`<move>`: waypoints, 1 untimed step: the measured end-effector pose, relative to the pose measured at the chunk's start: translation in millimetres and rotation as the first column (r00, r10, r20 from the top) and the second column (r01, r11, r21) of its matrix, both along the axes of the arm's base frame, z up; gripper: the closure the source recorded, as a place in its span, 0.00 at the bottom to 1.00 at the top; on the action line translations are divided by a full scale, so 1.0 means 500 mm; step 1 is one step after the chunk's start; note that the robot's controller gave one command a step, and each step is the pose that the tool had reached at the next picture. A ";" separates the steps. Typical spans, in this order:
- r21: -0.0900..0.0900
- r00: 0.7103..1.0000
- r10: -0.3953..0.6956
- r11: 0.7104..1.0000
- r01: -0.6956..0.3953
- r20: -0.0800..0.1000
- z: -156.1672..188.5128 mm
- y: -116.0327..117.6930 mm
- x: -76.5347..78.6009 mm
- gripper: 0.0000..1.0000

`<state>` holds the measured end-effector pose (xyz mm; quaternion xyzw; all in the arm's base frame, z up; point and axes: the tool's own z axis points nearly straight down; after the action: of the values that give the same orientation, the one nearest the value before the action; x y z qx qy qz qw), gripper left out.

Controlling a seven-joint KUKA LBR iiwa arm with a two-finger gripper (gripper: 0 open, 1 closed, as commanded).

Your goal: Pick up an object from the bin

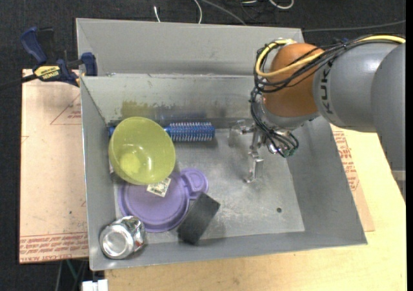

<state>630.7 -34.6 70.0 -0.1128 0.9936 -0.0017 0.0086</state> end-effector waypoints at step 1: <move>0.005 0.971 -0.238 0.971 0.238 -0.010 0.001 -0.006 -0.017 1.00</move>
Offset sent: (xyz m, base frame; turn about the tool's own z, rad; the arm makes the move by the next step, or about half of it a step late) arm 0.0000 0.0000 0.0000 0.0000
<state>622.2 -37.4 70.7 0.0072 1.0000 0.0009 0.0042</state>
